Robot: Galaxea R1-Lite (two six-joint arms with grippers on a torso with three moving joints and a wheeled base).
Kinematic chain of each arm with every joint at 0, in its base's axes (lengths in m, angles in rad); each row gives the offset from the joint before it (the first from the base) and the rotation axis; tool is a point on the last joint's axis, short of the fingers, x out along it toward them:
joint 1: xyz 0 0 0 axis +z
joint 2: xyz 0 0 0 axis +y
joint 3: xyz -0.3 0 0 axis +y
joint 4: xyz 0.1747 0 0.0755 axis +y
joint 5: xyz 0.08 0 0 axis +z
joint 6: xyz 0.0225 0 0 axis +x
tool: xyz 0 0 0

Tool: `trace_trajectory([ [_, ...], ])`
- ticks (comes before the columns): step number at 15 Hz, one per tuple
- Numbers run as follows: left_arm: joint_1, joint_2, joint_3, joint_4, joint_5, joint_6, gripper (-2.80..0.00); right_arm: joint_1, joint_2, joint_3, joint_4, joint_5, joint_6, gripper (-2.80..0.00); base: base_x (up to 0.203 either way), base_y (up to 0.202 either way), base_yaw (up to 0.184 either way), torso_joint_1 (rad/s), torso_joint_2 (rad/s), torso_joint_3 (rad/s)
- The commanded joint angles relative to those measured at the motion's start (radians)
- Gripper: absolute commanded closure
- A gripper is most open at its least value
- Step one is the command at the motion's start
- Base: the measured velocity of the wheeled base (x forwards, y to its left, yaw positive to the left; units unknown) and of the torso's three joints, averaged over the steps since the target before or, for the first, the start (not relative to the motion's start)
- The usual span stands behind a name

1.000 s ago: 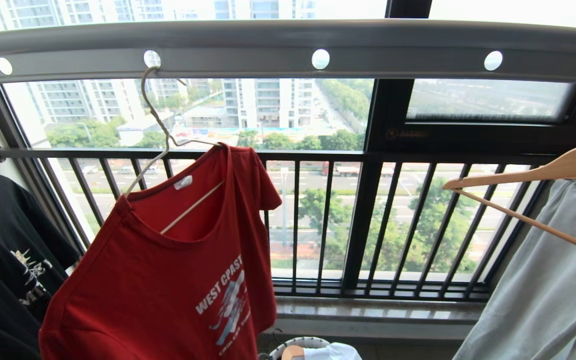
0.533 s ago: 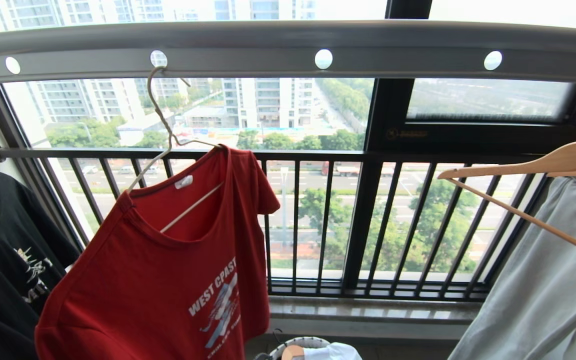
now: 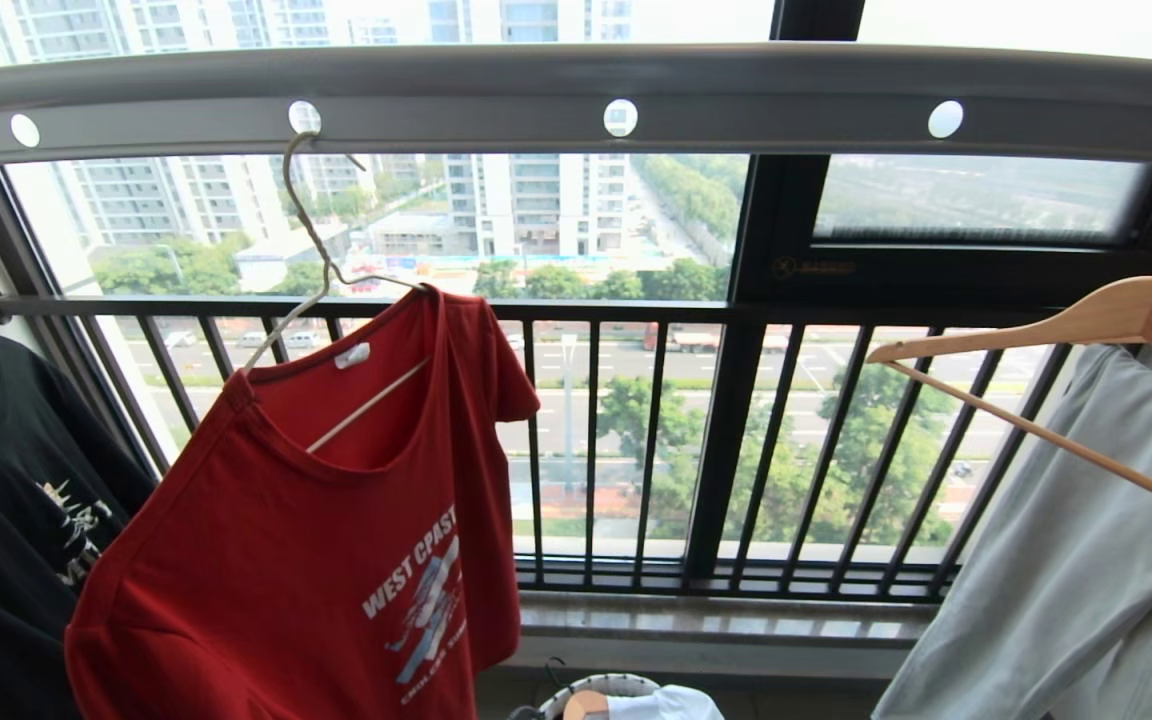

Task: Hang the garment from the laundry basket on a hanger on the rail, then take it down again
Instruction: Take the clothes off the clothes rack

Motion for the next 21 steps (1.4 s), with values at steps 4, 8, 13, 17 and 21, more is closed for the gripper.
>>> trace_trajectory([
  [4,0.001,-0.001,0.001,-0.001,0.000,-0.006,0.00,0.000,-0.001,0.027,0.004,-0.001,0.047,0.00,0.000,0.000,0.000,0.000,0.00,0.000],
  [8,0.001,-0.001,0.001,-0.002,0.002,-0.015,0.00,0.000,-0.001,0.027,0.004,-0.002,0.062,0.00,0.000,0.000,0.000,0.000,0.00,0.000],
  [13,0.001,-0.001,0.001,-0.001,0.002,-0.018,0.00,0.000,-0.001,0.027,0.004,-0.002,0.062,0.00,0.000,0.000,0.000,0.000,0.00,0.000],
  [17,-0.001,-0.001,0.001,-0.001,0.002,-0.018,0.00,0.000,-0.001,0.027,0.004,-0.002,0.062,0.00,0.000,0.000,0.000,0.000,0.00,0.000],
  [21,0.000,-0.001,0.001,-0.001,0.002,-0.020,0.00,0.000,-0.001,0.027,0.004,-0.002,0.062,0.00,0.000,0.000,0.000,0.000,0.00,0.000],
])
